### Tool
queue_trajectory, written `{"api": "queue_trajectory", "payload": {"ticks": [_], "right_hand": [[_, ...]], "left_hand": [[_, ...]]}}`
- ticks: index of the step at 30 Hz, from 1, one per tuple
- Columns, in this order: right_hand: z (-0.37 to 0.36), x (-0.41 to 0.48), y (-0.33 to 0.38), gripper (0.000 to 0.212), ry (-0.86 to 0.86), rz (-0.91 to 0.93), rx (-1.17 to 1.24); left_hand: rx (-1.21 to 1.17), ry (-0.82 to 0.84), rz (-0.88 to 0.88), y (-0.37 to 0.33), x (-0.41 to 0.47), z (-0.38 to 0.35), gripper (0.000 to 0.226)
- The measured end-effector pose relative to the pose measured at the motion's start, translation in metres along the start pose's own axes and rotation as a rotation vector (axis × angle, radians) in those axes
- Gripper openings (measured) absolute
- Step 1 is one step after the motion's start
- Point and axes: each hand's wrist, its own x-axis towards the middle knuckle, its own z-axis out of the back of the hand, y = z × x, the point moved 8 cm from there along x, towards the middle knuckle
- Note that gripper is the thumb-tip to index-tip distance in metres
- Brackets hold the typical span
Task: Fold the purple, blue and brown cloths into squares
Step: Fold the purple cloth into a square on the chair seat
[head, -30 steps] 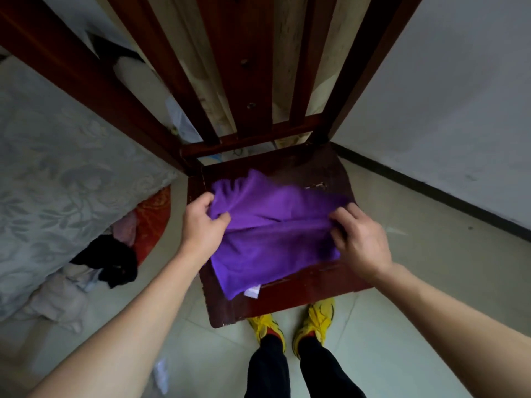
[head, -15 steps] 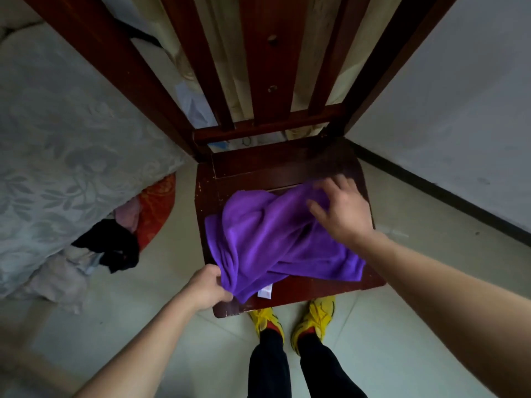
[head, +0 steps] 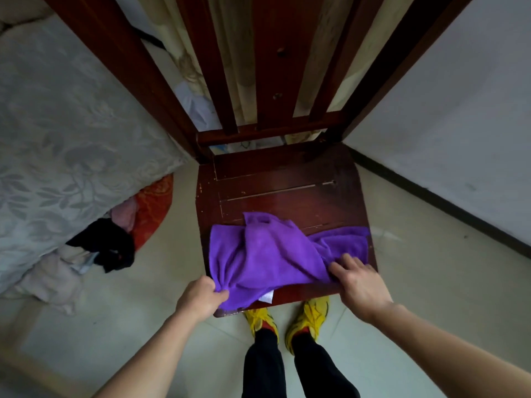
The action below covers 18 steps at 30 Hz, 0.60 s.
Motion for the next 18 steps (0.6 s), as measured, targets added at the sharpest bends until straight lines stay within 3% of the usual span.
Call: {"api": "queue_trajectory", "payload": {"ticks": [2,3,6,7,8,10,12,13,15,18], "right_hand": [[-0.010,0.000,-0.010,0.028,0.173,-0.094,0.063],[-0.001,0.006,-0.011,0.032,0.133,-0.133,0.149],[0.054,0.029,-0.009,0.046,-0.262,-0.286,0.489],[0.060,0.040,-0.013,0.050,-0.303,-0.377,0.605],[0.056,0.054,-0.016,0.054,-0.259,-0.463,0.699],[0.036,0.078,-0.008,0.058,0.001,-0.519,0.746],[0.016,0.085,0.012,0.059,0.251,-0.446,0.596],[0.012,0.083,0.022,0.053,0.299,-0.399,0.521],[0.035,0.076,0.035,0.030,0.096,-0.271,0.450],[0.096,0.044,0.025,0.016,-0.457,-0.213,0.582]], "left_hand": [[-0.054,0.056,0.029,-0.001,0.000,0.003,0.028],[-0.109,0.042,0.020,-0.004,0.001,0.009,0.034],[-0.338,-0.117,-0.059,-0.027,0.005,0.045,0.037],[-0.425,-0.195,-0.075,-0.037,0.005,0.059,0.033],[-0.505,-0.255,-0.079,-0.047,0.007,0.070,0.030],[-0.639,-0.247,-0.060,-0.065,0.014,0.075,0.025],[-0.732,-0.124,-0.064,-0.082,0.019,0.062,0.008],[-0.771,-0.085,-0.068,-0.088,0.017,0.058,0.011],[-0.854,-0.123,-0.105,-0.093,0.012,0.065,0.026],[-0.984,-0.291,-0.207,-0.093,-0.002,0.089,0.035]]}}
